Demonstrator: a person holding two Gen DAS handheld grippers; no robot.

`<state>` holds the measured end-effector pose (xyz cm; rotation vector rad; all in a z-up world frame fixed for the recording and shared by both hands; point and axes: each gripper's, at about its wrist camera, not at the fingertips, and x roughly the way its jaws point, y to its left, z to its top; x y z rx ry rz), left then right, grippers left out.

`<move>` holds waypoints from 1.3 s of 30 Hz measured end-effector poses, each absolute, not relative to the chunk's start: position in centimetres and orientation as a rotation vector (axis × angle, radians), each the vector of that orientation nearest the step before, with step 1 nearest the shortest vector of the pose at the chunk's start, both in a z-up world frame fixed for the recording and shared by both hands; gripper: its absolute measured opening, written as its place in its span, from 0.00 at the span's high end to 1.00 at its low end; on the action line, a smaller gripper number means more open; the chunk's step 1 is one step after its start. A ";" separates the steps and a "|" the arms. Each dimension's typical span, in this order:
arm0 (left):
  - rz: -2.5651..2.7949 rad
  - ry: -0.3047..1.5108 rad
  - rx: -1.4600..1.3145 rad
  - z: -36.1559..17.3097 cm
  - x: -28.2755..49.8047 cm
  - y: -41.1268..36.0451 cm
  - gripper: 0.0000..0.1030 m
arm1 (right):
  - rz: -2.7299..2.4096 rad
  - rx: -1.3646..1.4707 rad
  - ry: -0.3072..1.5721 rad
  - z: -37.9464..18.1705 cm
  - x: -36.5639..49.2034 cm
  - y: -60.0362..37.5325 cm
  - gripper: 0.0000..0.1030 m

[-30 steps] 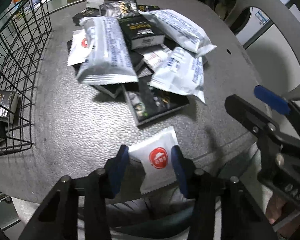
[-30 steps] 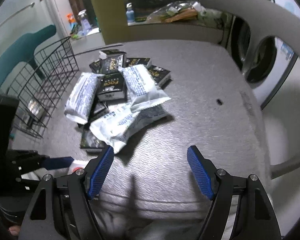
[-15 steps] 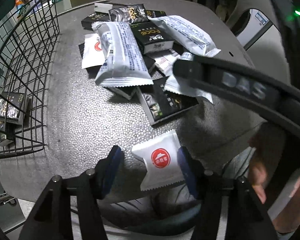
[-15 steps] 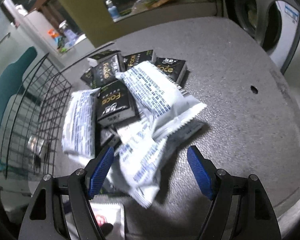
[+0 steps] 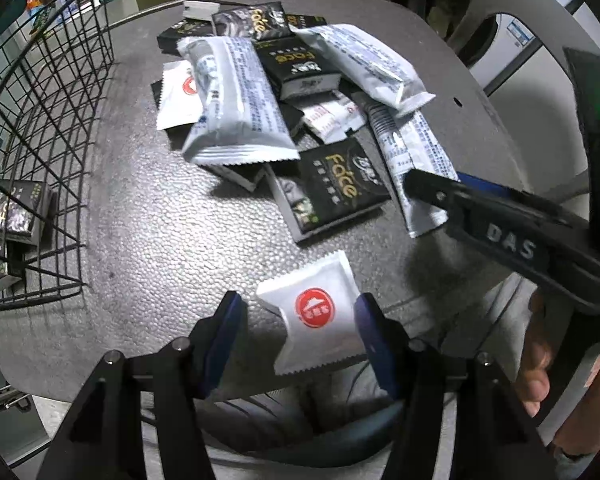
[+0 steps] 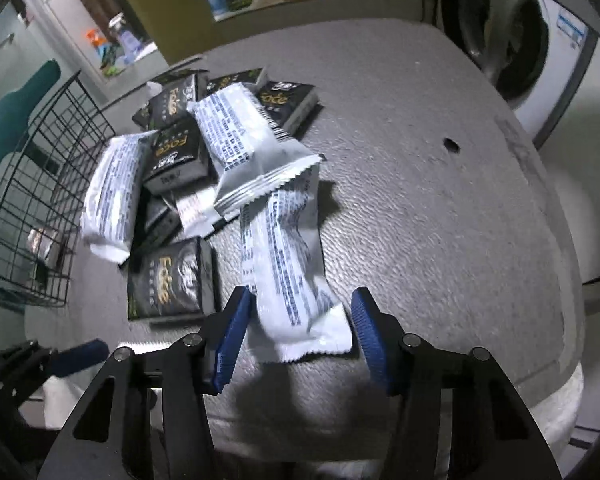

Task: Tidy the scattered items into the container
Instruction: 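Grasp a white snack bar with the right gripper while the left holds the sachet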

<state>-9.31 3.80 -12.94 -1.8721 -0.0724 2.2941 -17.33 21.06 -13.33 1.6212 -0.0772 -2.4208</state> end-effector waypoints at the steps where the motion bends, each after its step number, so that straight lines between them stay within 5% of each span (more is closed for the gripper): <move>1: 2.292 -0.072 -1.876 -13.1 -9.3 4.0 0.36 | -2.431 1.608 -0.061 -13.2 -17.2 21.0 0.49; 14: 2.325 0.006 -1.873 -13.8 -8.6 6.4 0.28 | -2.461 1.540 0.183 -14.2 -17.3 18.9 0.40; 23: 2.338 0.017 -1.878 -13.2 -8.2 6.5 0.57 | -2.472 1.546 0.155 -14.1 -17.1 19.6 0.51; 39: 2.414 -0.105 -1.682 -5.3 -7.4 3.9 0.60 | -2.495 1.446 0.083 -8.7 -13.9 20.0 0.57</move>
